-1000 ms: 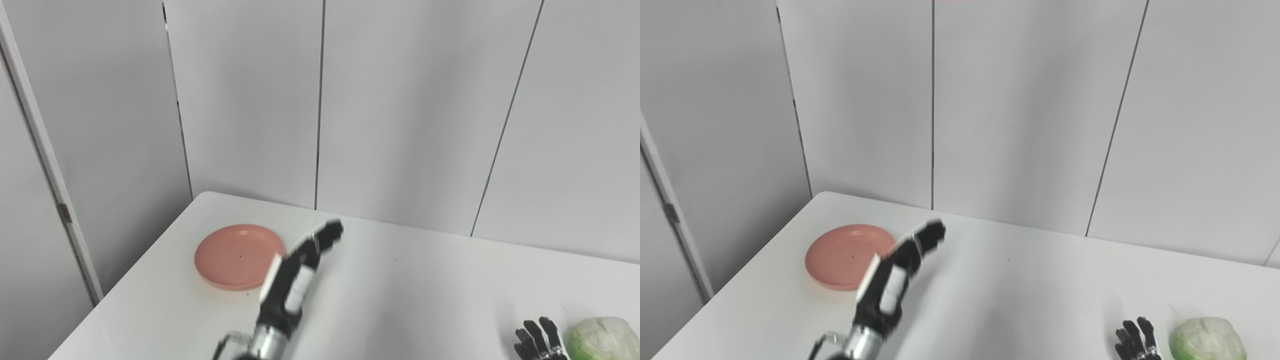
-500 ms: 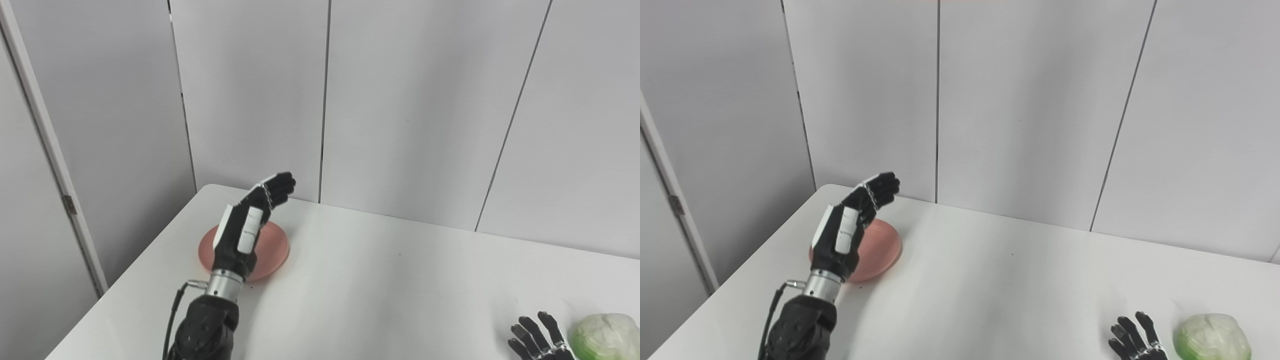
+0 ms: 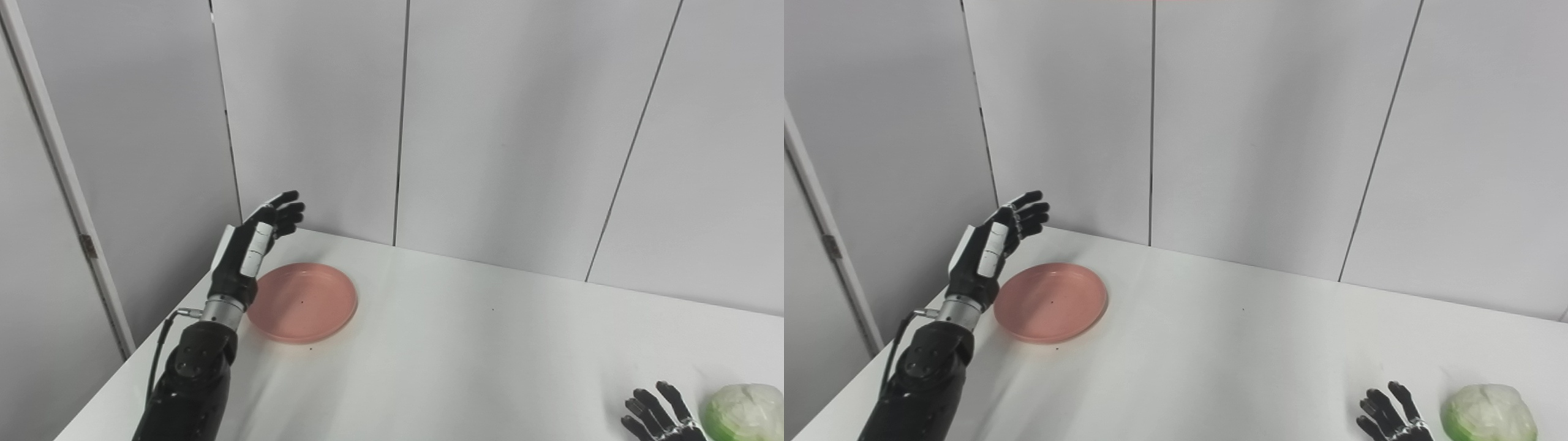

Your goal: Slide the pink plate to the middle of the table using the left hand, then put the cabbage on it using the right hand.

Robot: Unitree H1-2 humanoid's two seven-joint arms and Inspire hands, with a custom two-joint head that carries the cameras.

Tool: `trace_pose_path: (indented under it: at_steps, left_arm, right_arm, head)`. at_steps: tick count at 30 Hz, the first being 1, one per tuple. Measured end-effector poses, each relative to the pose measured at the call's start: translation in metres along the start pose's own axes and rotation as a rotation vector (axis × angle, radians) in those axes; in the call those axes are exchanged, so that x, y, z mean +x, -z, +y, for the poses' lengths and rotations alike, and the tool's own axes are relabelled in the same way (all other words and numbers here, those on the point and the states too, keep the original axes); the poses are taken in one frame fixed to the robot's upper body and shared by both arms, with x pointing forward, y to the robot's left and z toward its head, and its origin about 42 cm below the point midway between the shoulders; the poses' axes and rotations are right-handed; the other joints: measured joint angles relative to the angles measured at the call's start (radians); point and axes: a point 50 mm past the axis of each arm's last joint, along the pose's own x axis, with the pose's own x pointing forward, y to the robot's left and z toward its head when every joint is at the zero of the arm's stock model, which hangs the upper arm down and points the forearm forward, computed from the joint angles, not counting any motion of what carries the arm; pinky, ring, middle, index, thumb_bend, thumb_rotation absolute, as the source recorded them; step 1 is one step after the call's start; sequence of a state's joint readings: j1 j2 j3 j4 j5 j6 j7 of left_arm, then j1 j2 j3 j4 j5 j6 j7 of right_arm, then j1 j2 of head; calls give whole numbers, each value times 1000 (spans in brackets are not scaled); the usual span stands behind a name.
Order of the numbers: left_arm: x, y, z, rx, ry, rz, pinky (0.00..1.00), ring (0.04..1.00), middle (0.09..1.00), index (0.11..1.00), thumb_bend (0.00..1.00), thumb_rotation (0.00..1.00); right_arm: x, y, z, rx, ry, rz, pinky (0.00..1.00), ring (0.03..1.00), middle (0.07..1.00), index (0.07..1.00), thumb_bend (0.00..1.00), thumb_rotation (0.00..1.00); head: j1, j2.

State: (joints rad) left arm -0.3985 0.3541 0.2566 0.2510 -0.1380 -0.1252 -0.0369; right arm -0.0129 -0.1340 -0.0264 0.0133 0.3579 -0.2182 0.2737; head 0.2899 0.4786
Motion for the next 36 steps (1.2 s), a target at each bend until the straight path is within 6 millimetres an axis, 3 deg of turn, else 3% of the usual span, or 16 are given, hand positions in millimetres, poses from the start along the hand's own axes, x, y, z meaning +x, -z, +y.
trace_pose_path:
  at_steps: [9,20,28,36]
  left_arm:
    - [15,30,21,-43,-54,70,916,870,842,832,892,1000]
    - [9,80,37,-60,-91,234,895,872,839,836,841,986]
    - [20,94,36,-135,-153,313,908,879,848,834,746,1000]
    - [30,101,35,-120,-130,362,917,879,842,826,850,955]
  right_arm:
    - [0,0,0,0,-3,0,856,860,850,903,859,857]
    - [0,0,1,3,-9,-1,847,856,851,902,868,855]
    - [-1,0,0,21,-28,-4,848,861,851,904,883,838]
    - [-4,1,0,30,-33,-1,837,849,839,893,889,826]
  head:
    - [-2,2]
    - [-12,-3]
    - [-15,2]
    - [-26,14]
